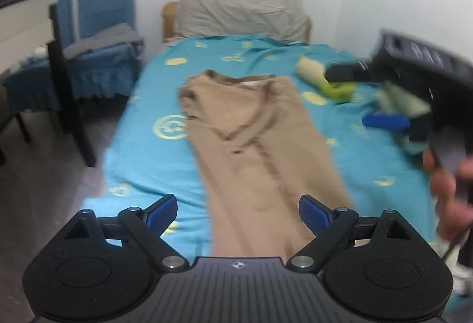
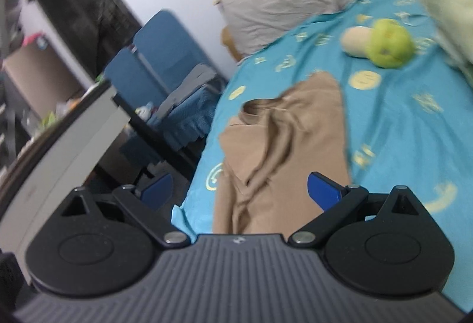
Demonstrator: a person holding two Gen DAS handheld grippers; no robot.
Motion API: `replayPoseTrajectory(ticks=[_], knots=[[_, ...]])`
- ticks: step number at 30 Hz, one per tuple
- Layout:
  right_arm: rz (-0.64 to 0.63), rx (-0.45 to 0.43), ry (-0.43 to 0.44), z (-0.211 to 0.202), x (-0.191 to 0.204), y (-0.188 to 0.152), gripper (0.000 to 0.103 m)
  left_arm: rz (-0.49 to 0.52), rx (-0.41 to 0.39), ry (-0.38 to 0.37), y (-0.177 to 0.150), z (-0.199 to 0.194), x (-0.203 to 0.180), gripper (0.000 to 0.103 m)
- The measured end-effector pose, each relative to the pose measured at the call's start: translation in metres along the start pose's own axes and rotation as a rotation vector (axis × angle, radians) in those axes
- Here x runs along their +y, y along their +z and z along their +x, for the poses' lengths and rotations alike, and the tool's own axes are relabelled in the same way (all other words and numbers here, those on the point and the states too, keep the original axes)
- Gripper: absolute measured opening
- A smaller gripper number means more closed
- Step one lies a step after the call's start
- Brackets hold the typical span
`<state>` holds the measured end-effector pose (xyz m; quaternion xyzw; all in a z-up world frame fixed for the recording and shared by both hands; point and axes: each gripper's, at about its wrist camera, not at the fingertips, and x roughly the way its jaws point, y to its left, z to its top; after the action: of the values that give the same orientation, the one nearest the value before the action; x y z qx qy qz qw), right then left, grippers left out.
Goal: Fold clothes
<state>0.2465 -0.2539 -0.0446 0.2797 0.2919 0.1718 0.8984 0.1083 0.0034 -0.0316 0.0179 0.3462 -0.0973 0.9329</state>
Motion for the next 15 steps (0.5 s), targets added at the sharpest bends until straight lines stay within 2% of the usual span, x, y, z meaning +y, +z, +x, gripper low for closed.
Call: replayPoseTrajectory(ticks=[4, 6, 9, 12, 13, 15], knots=[[0.071, 0.088, 0.063, 0.072, 0.002, 0.014, 0.098, -0.027, -0.03, 0.051, 0.001, 0.015, 0.024, 0.091], [0.139, 0.107, 0.07, 0.108, -0.004, 0.016, 0.088, -0.09, -0.033, 0.064, 0.003, 0.021, 0.041, 0.091], [0.244, 0.144, 0.031, 0.155, -0.018, 0.013, 0.083, -0.166, -0.016, 0.048, 0.002, 0.035, 0.06, 0.091], [0.296, 0.155, -0.007, 0.187, -0.029, 0.01, 0.081, -0.182, 0.019, 0.034, -0.001, 0.045, 0.065, 0.091], [0.308, 0.152, -0.016, 0.194, -0.032, 0.009, 0.076, -0.186, 0.027, 0.023, -0.002, 0.048, 0.066, 0.091], [0.319, 0.126, -0.019, 0.197, -0.035, 0.009, 0.056, -0.197, 0.042, 0.0, -0.005, 0.052, 0.067, 0.091]])
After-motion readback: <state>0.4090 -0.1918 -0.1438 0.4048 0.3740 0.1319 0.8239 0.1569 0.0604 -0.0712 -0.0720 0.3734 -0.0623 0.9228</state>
